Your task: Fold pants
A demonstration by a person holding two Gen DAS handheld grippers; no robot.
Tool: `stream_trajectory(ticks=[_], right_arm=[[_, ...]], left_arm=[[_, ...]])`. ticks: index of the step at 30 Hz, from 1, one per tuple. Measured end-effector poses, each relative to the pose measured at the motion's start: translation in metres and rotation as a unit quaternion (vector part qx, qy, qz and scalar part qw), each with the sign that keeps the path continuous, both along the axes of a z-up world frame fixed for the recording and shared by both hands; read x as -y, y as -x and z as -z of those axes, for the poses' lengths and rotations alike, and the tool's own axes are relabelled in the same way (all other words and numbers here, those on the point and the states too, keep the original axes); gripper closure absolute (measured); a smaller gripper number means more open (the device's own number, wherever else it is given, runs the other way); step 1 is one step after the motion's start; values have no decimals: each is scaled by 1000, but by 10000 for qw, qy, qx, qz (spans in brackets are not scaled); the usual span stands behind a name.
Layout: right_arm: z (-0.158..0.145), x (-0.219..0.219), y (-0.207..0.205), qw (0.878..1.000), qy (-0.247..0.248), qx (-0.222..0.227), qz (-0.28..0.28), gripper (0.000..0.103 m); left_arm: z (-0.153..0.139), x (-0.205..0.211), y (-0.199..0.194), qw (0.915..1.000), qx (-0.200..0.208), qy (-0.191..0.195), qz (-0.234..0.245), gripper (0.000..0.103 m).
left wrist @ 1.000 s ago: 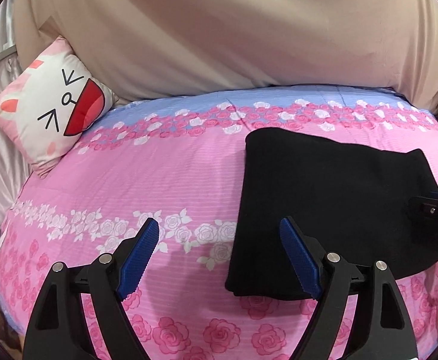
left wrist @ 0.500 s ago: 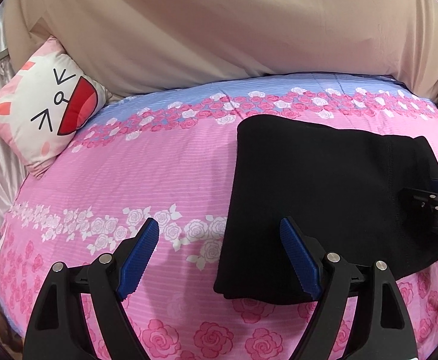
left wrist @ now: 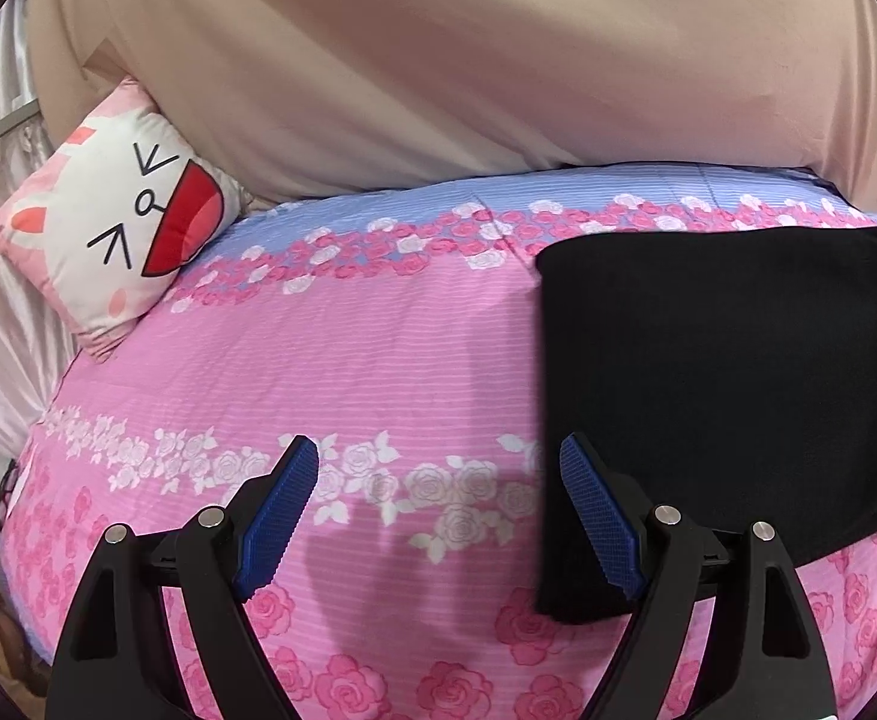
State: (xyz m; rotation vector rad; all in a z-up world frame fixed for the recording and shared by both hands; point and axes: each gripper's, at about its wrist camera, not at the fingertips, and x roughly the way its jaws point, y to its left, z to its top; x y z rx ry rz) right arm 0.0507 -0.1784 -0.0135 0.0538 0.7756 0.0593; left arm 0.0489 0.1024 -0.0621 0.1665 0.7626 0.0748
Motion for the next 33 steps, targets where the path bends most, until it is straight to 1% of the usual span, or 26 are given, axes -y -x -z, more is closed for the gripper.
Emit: stream_trajectory(ticks=[1, 2, 3, 4, 5, 6, 8, 9, 13, 15, 16, 17, 18, 26, 29, 30, 31, 32, 33], right_arm=[[7, 10, -2, 9999, 27, -103, 106, 98], [19, 17, -5, 9994, 51, -330, 101, 98], [41, 25, -11, 9980, -14, -608, 151, 97], [57, 28, -13, 9968, -70, -780, 170, 95], [68, 28, -13, 9965, -35, -814, 161, 90], [67, 31, -8, 9980, -105, -610, 161, 87], [59, 41, -4, 9965, -576, -570, 202, 85], [55, 44, -2, 9959, -713, -518, 222, 85], [55, 35, 2, 9970, -320, -668, 240, 85], [56, 27, 7, 9973, -6, -678, 293, 85], [55, 25, 8, 9971, 168, -659, 338, 81], [54, 22, 9, 9965, 370, -634, 400, 74], [53, 18, 10, 9956, 563, -624, 408, 70], [49, 15, 10, 9952, 654, -625, 372, 70], [34, 15, 19, 9977, 441, -301, 405, 70], [24, 12, 26, 9990, 314, -146, 297, 70], [19, 8, 27, 9994, 282, -81, 189, 70], [17, 0, 29, 9995, 293, -61, 44, 70], [19, -12, 29, 9990, 385, -114, -221, 70]], left_arm=[[1, -1, 0, 10000, -15, -18, -13, 23], [3, -1, -1, 10000, -29, -37, -29, 23], [5, -1, -2, 10000, -62, -43, -37, 23], [9, 1, -4, 9999, -127, -35, -19, 23], [12, 3, -5, 9998, -177, -34, 2, 23], [15, 5, -6, 9997, -216, -49, 34, 23], [18, 13, -7, 9996, -244, -124, 122, 23], [18, 17, -6, 9995, -230, -168, 161, 23], [16, 23, -6, 9995, -176, -222, 153, 23], [16, 24, -7, 9994, -178, -241, 148, 23], [16, 25, -7, 9994, -182, -267, 142, 23], [15, 25, -8, 9993, -183, -288, 137, 23], [15, 26, -7, 9993, -181, -298, 134, 23], [11, 30, -4, 9992, -146, -364, 124, 23], [6, 33, 0, 9992, -83, -369, 154, 23], [3, 35, 1, 9992, -36, -352, 164, 23], [1, 36, 2, 9993, -12, -342, 178, 23], [0, 38, 2, 9992, 2, -342, 198, 23], [0, 41, 1, 9991, 5, -353, 216, 23]])
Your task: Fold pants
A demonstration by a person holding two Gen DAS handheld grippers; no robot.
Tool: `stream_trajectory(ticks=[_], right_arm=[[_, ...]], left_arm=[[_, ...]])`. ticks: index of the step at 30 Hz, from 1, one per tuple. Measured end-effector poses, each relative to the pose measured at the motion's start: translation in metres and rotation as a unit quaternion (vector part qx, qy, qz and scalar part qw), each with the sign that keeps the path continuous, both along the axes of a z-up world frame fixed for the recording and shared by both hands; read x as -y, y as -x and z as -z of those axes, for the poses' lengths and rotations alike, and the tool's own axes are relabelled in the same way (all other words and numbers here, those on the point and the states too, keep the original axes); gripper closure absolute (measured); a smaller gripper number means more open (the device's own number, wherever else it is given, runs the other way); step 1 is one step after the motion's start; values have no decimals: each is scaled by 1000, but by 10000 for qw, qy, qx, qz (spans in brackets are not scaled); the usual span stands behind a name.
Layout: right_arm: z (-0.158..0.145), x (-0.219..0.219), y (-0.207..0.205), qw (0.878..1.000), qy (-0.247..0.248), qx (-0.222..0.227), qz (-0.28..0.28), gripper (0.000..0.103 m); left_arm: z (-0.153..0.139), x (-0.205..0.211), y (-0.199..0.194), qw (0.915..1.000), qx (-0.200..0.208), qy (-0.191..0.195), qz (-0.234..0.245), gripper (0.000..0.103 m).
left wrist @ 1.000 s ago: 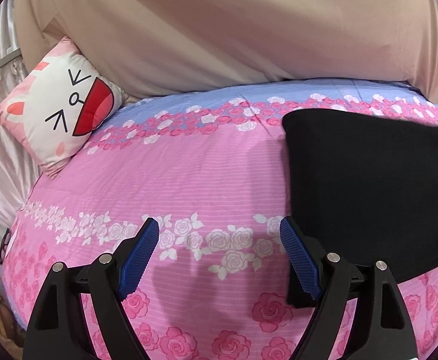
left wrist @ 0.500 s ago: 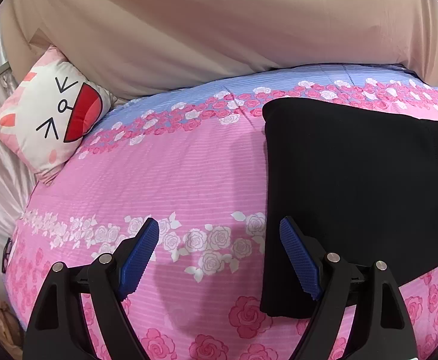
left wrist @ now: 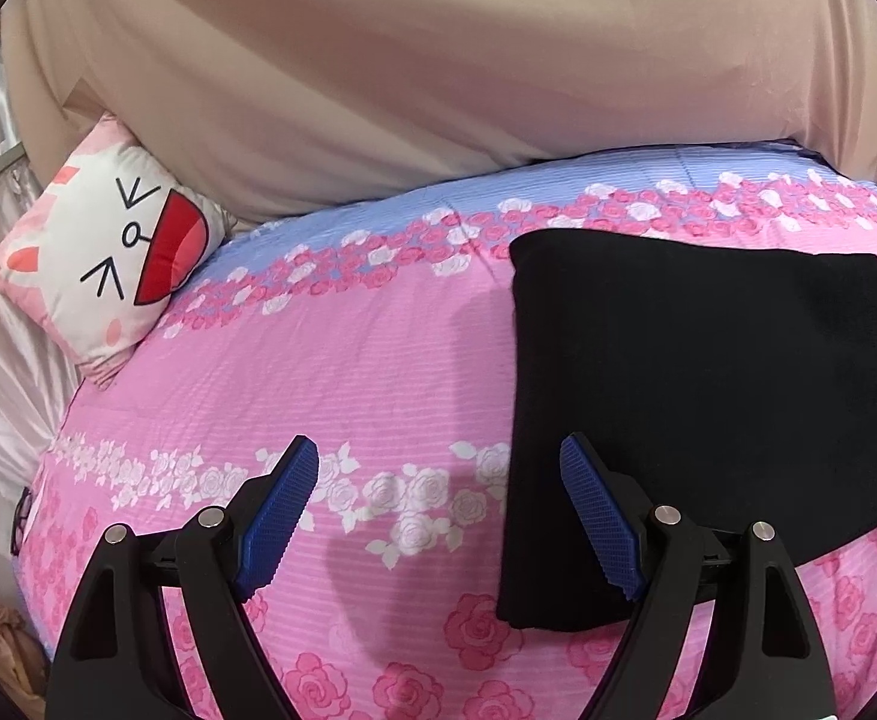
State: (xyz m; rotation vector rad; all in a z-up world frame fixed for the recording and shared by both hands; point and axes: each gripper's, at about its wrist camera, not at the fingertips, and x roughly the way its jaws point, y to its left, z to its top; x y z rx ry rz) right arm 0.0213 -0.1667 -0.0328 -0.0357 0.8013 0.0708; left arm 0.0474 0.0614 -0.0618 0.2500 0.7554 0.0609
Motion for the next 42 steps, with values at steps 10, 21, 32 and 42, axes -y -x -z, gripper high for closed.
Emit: stream_trajectory(ticks=[10, 21, 32, 42], right_arm=[[29, 16, 8, 9991, 93, -298, 302, 49], [42, 28, 16, 9947, -841, -559, 192, 85], [32, 62, 27, 9922, -1050, -336, 576, 84], [-3, -24, -42, 9971, -382, -303, -592, 86]], left_arm=[[3, 5, 2, 10000, -43, -62, 48, 23], [14, 12, 5, 9997, -157, -27, 171, 22], [16, 3, 7, 9998, -189, 54, 95, 17], [2, 25, -5, 9995, -10, 108, 304, 17]])
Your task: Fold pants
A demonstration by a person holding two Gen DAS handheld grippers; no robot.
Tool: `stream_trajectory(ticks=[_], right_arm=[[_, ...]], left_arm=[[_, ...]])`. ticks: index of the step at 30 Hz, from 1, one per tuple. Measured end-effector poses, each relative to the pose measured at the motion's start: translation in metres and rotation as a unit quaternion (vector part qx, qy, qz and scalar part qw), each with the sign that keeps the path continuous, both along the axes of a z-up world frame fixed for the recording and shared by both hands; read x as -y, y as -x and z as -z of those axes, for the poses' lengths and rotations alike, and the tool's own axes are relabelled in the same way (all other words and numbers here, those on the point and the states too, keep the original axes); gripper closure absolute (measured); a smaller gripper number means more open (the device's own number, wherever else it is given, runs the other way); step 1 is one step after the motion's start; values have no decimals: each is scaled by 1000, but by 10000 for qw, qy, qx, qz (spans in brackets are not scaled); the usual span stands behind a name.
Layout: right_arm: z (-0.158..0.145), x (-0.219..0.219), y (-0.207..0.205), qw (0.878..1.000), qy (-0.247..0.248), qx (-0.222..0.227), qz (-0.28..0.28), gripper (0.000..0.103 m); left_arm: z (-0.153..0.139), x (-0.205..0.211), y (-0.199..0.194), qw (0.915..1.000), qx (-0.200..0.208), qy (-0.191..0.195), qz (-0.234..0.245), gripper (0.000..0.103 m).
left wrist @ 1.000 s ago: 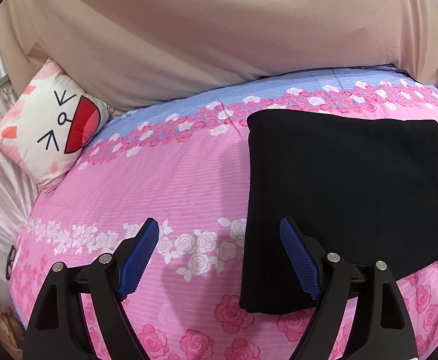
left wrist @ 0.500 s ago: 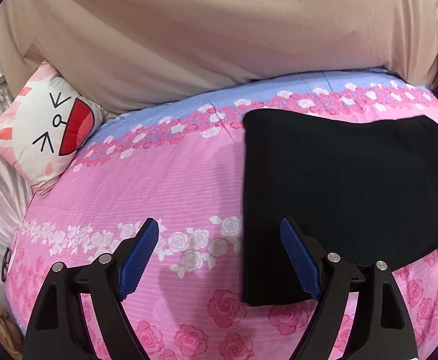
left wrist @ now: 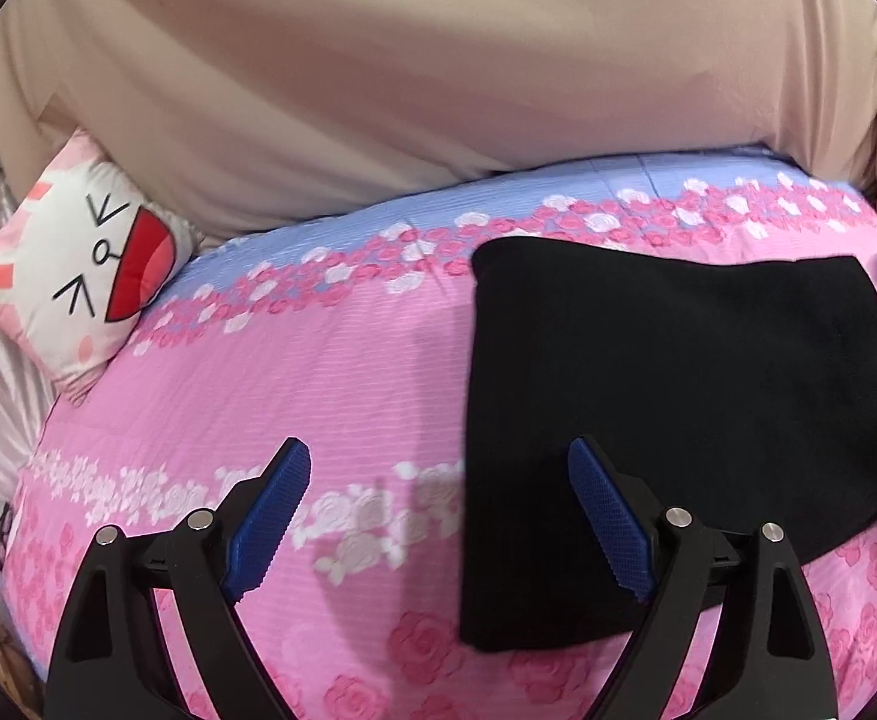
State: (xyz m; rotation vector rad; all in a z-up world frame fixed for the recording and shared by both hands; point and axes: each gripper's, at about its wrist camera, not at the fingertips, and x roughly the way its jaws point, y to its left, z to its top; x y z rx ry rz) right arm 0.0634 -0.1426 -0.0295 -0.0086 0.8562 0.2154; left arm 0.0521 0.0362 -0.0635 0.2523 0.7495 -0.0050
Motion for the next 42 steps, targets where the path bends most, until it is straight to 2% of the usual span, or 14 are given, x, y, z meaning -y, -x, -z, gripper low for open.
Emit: stream_trajectory(ticks=[2, 3, 5, 8, 12, 18, 21, 24, 29, 32, 33, 35, 38, 42], right_arm=[[35, -2, -24, 9985, 316, -429, 88, 86], [53, 8, -36, 9979, 206, -582, 180, 87], [42, 26, -35, 9963, -403, -594, 467, 88], [9, 14, -14, 9989, -22, -35, 468, 84], [45, 15, -21, 9960, 591, -432, 517, 89], [11, 10, 29, 9981, 12, 72, 608, 85], [43, 25, 50, 9942, 657, -283, 805, 86], [40, 54, 76, 9943, -349, -155, 996, 87], [22, 70, 104, 9902, -215, 51, 1376, 82], [27, 83, 112, 9872, -445, 30, 1530, 72], [30, 86, 114, 9859, -492, 10, 1597, 53], [38, 85, 121, 9855, -504, -103, 1616, 40], [52, 79, 131, 9857, -843, -271, 1433, 40], [65, 68, 119, 9845, -1124, -364, 1293, 40]], left_arm=[[6, 4, -3, 9999, -68, -71, 20, 17], [10, 4, -5, 9999, -111, -75, 28, 17], [13, 2, -5, 9998, -163, -70, 42, 17], [13, -1, -6, 9998, -167, -67, 67, 17], [15, -2, -10, 9996, -244, 94, 100, 17], [7, -9, -1, 9997, -163, 133, 99, 17], [9, -17, 2, 9991, -281, 303, 101, 17], [21, -18, 4, 9990, -328, 293, 122, 16], [16, -20, 12, 9983, -368, 436, 88, 16], [9, -23, 15, 9895, -637, 1224, 421, 16], [11, -24, 13, 9855, -760, 1440, 486, 16], [19, -26, 8, 9832, -910, 1530, 412, 16], [35, -36, 1, 9758, -1130, 1856, 238, 16], [50, -41, -10, 9549, -1451, 2587, 130, 16]])
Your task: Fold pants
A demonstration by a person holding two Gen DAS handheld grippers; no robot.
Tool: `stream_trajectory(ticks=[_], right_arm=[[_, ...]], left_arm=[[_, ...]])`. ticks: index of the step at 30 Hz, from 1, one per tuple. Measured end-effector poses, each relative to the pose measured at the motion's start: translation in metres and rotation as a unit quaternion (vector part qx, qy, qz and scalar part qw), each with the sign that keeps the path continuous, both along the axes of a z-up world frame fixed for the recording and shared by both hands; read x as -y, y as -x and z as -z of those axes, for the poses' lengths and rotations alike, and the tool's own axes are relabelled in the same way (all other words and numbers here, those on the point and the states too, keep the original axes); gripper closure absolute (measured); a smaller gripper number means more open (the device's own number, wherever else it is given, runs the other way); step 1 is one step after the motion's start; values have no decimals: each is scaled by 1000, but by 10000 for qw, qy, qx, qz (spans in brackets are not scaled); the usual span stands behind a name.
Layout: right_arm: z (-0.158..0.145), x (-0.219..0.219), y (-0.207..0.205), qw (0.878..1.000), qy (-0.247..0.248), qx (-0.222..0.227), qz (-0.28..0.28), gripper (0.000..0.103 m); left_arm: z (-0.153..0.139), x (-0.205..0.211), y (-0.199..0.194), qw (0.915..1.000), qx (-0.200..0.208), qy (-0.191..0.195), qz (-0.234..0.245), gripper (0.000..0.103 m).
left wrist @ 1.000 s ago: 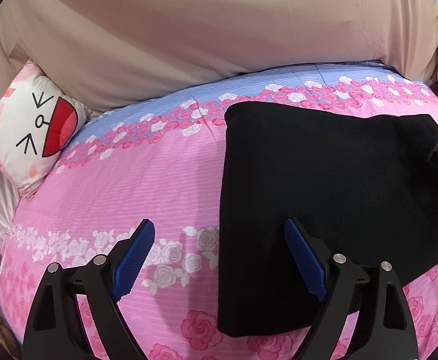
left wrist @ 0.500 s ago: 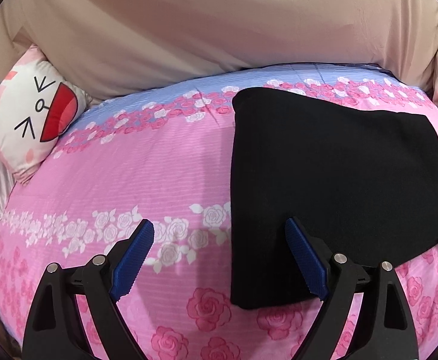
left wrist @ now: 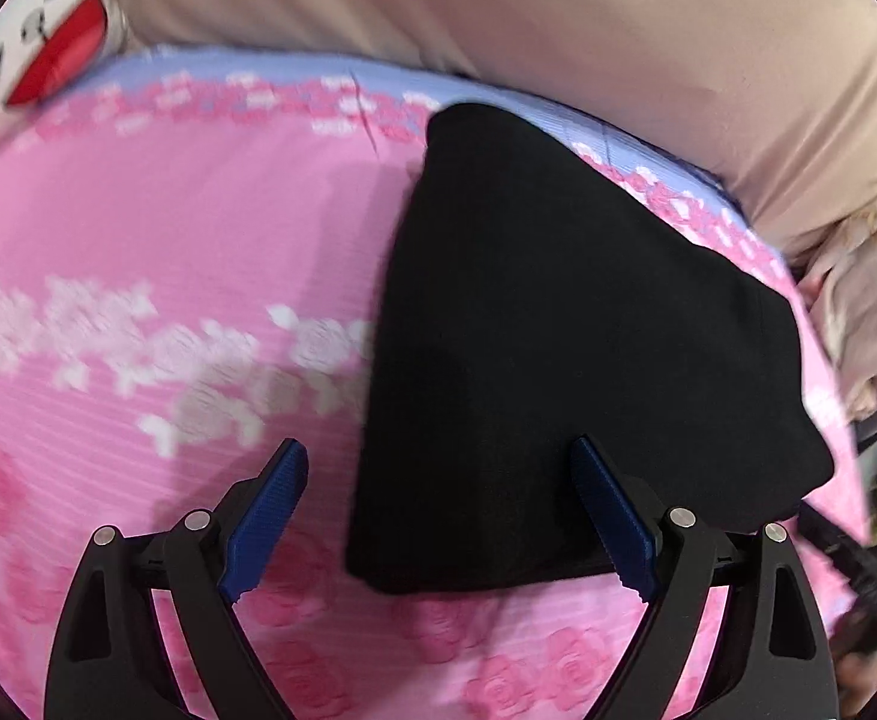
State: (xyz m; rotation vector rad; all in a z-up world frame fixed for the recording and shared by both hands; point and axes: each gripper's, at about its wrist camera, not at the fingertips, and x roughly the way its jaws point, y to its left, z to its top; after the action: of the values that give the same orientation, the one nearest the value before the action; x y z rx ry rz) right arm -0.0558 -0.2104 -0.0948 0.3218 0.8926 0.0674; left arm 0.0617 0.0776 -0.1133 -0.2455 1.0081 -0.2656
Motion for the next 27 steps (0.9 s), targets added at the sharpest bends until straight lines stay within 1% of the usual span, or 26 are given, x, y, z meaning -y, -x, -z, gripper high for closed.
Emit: stream_trajectory(ticks=[2, 3, 4, 5, 6, 7, 8, 9, 12, 15, 16, 17, 18, 19, 20, 21, 22, 23, 25, 27], right_arm=[[5, -8, -12, 9999, -3, -17, -122, 40], [7, -14, -18, 9999, 47, 30, -160, 40], [7, -20, -23, 9996, 220, 89, -168, 42], [6, -25, -26, 9991, 352, 118, -198, 46], [3, -24, -27, 9993, 295, 144, -192, 58], [0, -21, -27, 9996, 134, 174, -179, 72], [-3, -18, -27, 9996, 11, 216, -178, 75], [-10, -14, -24, 9993, -113, 310, -177, 78], [-29, -11, -12, 9987, -150, 425, -239, 80], [-39, -11, 12, 9987, -62, 345, -366, 81], [-38, -10, 21, 9988, -91, 285, -389, 81], [-35, -9, 26, 9989, -87, 213, -407, 80], [-25, -12, 30, 9990, 54, 12, -449, 75], [-17, -12, 30, 9986, 224, -161, -455, 71], [-6, -10, 32, 9982, 389, -297, -352, 65], [-5, -6, 35, 9988, 269, -284, -278, 59], [-7, 0, 39, 9995, 91, -240, -199, 59], [-14, 4, 42, 9998, 9, -141, -101, 59], [-38, 5, 47, 9995, 223, 231, 78, 59], [-63, -4, 44, 9966, 531, 611, 126, 59]], left_arm=[[1, 5, -2, 10000, 55, -32, 31, 15], [1, 10, -2, 9998, 81, -124, 139, 17], [-1, 15, -2, 9993, 135, -172, 290, 30], [-2, 17, -2, 9991, 120, -66, 411, 41], [-5, 19, 0, 9992, 124, -93, 374, 46], [-10, 22, 3, 9986, 197, -238, 440, 59], [-15, 25, 7, 9975, 276, -379, 519, 70], [-20, 27, 12, 9968, 316, -452, 584, 72], [-31, 30, 27, 9959, 221, -419, 766, 75], [-41, 27, 57, 9942, 103, -389, 994, 75], [-41, 27, 64, 9938, 60, -406, 1031, 72], [-39, 27, 71, 9932, 0, -493, 1056, 67], [-34, 29, 73, 9926, -77, -644, 1030, 63], [-29, 30, 76, 9925, -157, -825, 891, 54], [-25, 30, 78, 9926, -173, -962, 715, 40], [-25, 32, 78, 9921, -131, -1110, 563, 33], [-29, 33, 80, 9899, 3, -1358, 402, 23], [-33, 35, 82, 9875, 132, -1540, 324, 22], [-43, 41, 85, 9807, 394, -1895, 289, 20], [-48, 44, 85, 9779, 516, -2001, 310, 19]])
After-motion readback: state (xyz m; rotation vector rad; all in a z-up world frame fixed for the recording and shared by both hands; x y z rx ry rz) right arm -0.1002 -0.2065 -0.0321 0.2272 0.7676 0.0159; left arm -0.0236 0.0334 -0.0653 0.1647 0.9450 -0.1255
